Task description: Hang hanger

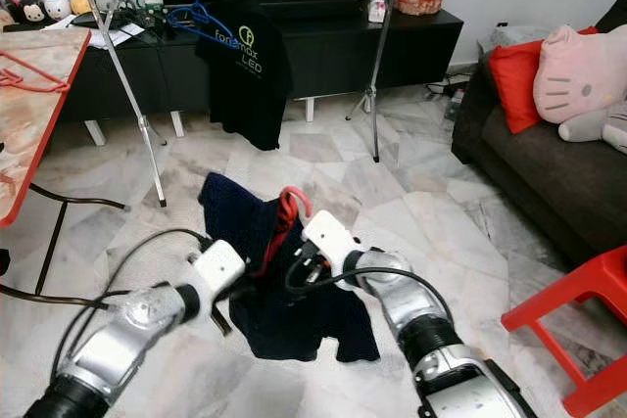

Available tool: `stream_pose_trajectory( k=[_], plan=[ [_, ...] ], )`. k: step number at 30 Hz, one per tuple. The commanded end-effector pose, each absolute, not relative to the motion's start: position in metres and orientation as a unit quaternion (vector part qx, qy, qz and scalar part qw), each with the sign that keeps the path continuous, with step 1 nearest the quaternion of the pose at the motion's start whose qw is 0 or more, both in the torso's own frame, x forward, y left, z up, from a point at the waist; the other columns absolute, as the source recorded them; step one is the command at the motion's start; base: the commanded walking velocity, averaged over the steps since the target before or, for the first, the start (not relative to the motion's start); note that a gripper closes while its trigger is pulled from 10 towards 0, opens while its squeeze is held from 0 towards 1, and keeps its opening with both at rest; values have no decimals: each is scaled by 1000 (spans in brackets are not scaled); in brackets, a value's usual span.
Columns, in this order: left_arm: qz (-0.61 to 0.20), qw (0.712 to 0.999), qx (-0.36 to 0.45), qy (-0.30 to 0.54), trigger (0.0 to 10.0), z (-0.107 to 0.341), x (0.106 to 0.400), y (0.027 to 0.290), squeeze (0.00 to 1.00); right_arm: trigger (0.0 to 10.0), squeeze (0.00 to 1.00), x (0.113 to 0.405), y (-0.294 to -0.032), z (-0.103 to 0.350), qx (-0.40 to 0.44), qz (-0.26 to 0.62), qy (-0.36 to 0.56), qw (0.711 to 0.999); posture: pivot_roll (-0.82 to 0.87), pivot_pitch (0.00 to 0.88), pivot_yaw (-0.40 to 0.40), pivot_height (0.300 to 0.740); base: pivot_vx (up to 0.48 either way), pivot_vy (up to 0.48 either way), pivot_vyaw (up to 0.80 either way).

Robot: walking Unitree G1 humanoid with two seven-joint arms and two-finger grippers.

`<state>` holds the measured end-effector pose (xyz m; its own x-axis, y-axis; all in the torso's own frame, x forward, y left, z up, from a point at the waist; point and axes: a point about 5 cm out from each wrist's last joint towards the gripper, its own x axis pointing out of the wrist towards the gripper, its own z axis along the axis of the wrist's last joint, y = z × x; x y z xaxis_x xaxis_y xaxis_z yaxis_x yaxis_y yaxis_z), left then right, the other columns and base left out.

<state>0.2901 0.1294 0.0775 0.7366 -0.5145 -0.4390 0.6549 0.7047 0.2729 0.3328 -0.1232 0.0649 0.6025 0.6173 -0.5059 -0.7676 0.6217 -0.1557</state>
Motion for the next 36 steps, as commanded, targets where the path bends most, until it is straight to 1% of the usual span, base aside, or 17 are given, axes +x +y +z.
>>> stream_pose_trajectory(
  k=[1, 4, 5, 6, 7, 9, 10, 11, 12, 17, 23, 25, 29, 31, 32, 34, 36],
  plan=[
    [-326, 903, 227, 161, 10000, 79, 291, 128, 0, 0, 0, 338, -124, 76, -184, 393, 181, 883, -5, 0, -50, 740, 0, 0, 0],
    [-351, 889, 240, 171, 10000, 73, 286, 126, 0, 0, 0, 340, -128, 80, -187, 387, 174, 886, -6, 0, -50, 740, 0, 0, 0],
    [-371, 882, 233, 173, 10000, 72, 282, 122, 0, 0, 0, 341, -129, 82, -186, 382, 172, 889, -7, 0, -50, 740, 0, 0, 0],
    [-421, 862, 223, 173, 10000, 71, 272, 114, 0, 0, 0, 343, -129, 84, -183, 382, 168, 890, -6, 0, -50, 740, 0, 0, 0],
    [-421, 862, 223, 173, 10000, 71, 272, 114, 0, 0, 0, 343, -129, 84, -183, 382, 168, 890, -6, 0, -50, 740, 0, 0, 0],
    [-453, 848, 214, 173, 10000, 70, 264, 107, 0, 0, 0, 345, -128, 87, -184, 384, 161, 891, -6, 0, -50, 740, 0, 0, 0],
    [-461, 845, 208, 173, 10000, 70, 263, 106, 286, 0, 0, 346, -127, 88, -185, 386, 158, 890, -3, 0, -50, 740, 0, 0, 0],
    [-466, 843, 205, 173, 10000, 71, 262, 105, 286, 0, 0, 346, -126, 89, -185, 389, 156, 889, -3, 0, -49, 740, 0, 0, 0],
    [-472, 840, 204, 174, 10000, 70, 261, 104, 1000, 0, 0, 347, -125, 91, -184, 390, 153, 889, -3, 0, -49, 740, 0, 0, 0],
    [-487, 828, 217, 175, 10000, 70, 259, 103, 1000, 0, 0, 349, -120, 95, -184, 400, 142, 887, -2, 0, -50, 740, 0, 0, 0],
    [-486, 840, 188, 155, 10000, 84, 262, 112, 1000, 0, 0, 346, -121, 99, -197, 437, 127, 868, 2, 0, -53, 740, 0, 0, 0],
    [-478, 850, 167, 142, 10000, 97, 263, 126, 1000, 0, 0, 341, -130, 94, -228, 466, 143, 843, 2, 0, -53, 740, 0, 0, 0],
    [-475, 856, 153, 132, 10000, 109, 262, 145, 1000, 0, 0, 332, -143, 87, -253, 503, 164, 810, 8, 0, -59, 740, 0, 0, 0],
    [-491, 850, 137, 132, 10000, 117, 256, 157, 1000, 0, 0, 324, -153, 81, -270, 542, 183, 774, 9, 0, -59, 740, 0, 0, 0],
    [-491, 850, 137, 132, 10000, 117, 256, 157, 1000, 0, 0, 324, -153, 81, -270, 542, 183, 774, 9, 0, -59, 740, 0, 0, 0],
    [-495, 849, 132, 133, 10000, 121, 255, 161, 1000, 0, 0, 320, -157, 79, -279, 560, 190, 756, 13, 0, -63, 740, 0, 0, 0],
    [-497, 847, 130, 133, 10000, 121, 254, 162, 1000, 0, 0, 319, -158, 79, -282, 566, 191, 751, 13, 0, -63, 740, 0, 0, 0]
  ],
)
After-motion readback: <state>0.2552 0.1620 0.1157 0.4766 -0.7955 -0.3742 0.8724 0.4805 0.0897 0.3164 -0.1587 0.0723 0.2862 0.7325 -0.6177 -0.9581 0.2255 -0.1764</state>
